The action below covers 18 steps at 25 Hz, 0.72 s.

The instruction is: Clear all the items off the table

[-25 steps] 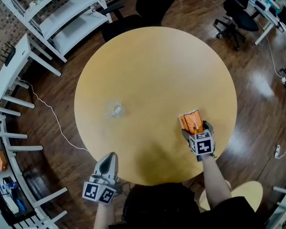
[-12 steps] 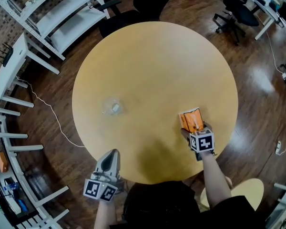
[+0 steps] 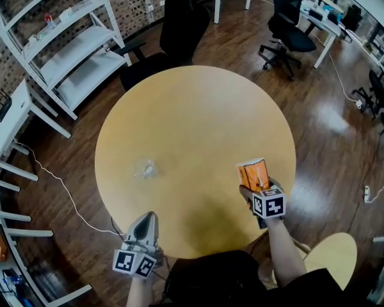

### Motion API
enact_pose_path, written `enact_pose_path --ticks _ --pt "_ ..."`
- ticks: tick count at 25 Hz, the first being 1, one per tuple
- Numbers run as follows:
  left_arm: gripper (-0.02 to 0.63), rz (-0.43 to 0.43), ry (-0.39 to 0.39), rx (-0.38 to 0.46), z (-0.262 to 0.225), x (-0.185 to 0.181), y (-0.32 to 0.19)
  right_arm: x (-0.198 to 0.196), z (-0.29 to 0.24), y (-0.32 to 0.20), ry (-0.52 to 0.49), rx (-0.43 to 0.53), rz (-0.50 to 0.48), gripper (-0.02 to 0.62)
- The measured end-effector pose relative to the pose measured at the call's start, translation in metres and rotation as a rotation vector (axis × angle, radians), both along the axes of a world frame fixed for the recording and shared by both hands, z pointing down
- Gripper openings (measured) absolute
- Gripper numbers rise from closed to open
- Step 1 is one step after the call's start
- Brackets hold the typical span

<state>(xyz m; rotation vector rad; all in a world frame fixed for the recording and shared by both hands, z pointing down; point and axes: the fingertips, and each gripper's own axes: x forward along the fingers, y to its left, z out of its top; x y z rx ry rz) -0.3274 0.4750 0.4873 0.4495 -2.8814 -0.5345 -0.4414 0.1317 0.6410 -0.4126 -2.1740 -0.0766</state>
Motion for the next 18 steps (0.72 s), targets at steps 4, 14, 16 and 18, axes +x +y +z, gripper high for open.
enact_pose_path --ticks 4,14,16,18 --pt "-0.008 0.114 -0.097 0.027 -0.020 -0.009 -0.023 0.022 -0.034 -0.021 -0.101 -0.001 0.097 0.442" --pt "-0.008 0.499 -0.245 0.161 -0.049 -0.029 -0.136 0.167 -0.098 -0.143 -0.236 0.118 0.488 0.442" --pt "-0.008 0.584 -0.241 0.184 -0.049 -0.020 -0.168 0.209 -0.102 -0.176 -0.236 0.131 0.595 0.442" --pt "-0.008 0.680 -0.232 0.195 -0.048 -0.007 -0.201 0.257 -0.100 -0.202 -0.233 0.140 0.708 0.442"
